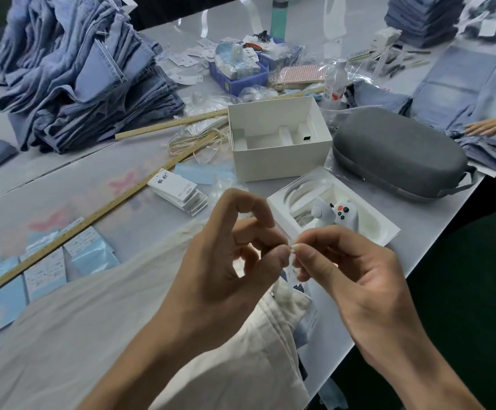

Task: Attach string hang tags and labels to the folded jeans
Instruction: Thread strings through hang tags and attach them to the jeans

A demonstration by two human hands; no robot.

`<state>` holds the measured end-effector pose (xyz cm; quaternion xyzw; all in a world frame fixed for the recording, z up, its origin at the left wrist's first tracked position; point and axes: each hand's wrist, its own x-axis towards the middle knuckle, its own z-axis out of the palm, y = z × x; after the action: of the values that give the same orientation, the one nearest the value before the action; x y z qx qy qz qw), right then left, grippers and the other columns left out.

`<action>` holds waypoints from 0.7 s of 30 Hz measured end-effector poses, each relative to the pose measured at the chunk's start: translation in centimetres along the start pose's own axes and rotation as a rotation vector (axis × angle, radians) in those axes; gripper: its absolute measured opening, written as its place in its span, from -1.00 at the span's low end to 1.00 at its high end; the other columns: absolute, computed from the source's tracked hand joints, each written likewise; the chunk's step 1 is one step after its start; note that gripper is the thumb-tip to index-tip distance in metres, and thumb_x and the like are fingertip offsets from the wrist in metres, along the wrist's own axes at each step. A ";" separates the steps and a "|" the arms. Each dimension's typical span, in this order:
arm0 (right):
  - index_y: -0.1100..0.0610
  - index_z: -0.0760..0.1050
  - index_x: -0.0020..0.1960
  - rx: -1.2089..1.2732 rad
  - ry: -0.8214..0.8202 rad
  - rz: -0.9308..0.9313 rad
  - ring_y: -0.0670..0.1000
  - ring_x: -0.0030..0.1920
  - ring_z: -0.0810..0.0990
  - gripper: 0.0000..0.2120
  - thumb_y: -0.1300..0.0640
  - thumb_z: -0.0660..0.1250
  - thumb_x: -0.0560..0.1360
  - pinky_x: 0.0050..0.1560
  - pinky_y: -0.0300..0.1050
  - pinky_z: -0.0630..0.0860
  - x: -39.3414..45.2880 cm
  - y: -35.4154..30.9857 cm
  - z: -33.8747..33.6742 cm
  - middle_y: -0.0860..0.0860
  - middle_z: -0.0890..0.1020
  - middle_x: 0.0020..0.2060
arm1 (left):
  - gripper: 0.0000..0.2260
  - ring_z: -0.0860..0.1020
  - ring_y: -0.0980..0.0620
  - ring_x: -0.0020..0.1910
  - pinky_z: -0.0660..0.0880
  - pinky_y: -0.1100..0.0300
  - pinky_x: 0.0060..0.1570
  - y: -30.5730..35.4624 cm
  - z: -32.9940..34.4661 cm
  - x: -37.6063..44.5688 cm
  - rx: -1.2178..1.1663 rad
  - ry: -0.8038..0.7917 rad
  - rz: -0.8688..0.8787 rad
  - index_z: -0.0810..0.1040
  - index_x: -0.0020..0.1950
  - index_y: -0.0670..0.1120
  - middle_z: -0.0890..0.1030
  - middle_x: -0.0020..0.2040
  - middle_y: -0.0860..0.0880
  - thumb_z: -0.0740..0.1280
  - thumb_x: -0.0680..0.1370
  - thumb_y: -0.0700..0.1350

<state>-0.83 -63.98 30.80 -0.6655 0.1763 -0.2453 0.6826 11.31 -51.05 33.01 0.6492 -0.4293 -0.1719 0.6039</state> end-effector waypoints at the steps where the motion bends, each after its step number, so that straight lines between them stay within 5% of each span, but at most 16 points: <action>1: 0.03 0.68 -0.02 -0.009 -0.007 -0.006 -0.01 -0.25 0.62 -0.89 0.04 0.46 0.48 -0.20 -0.12 0.60 0.0 0.0 0.0 0.13 0.67 -0.20 | -0.72 0.62 -0.17 -0.21 0.48 -0.17 -0.27 0.0 0.0 0.0 -0.002 0.003 0.002 0.35 0.08 0.02 0.69 -0.12 -0.06 0.41 0.56 -0.23; 21: 0.05 0.67 -0.04 0.018 0.011 -0.025 0.01 -0.20 0.65 -0.84 -0.01 0.45 0.45 -0.13 -0.15 0.63 0.0 0.7 0.3 0.11 0.69 -0.21 | -0.73 0.60 -0.11 -0.28 0.51 -0.04 -0.30 -0.4 0.4 0.0 0.100 0.016 0.029 0.33 0.03 0.03 0.68 -0.15 0.01 0.40 0.55 -0.21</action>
<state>-0.59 -63.77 30.14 -0.6600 0.1694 -0.2589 0.6846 11.11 -51.36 32.59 0.6738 -0.4417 -0.1362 0.5766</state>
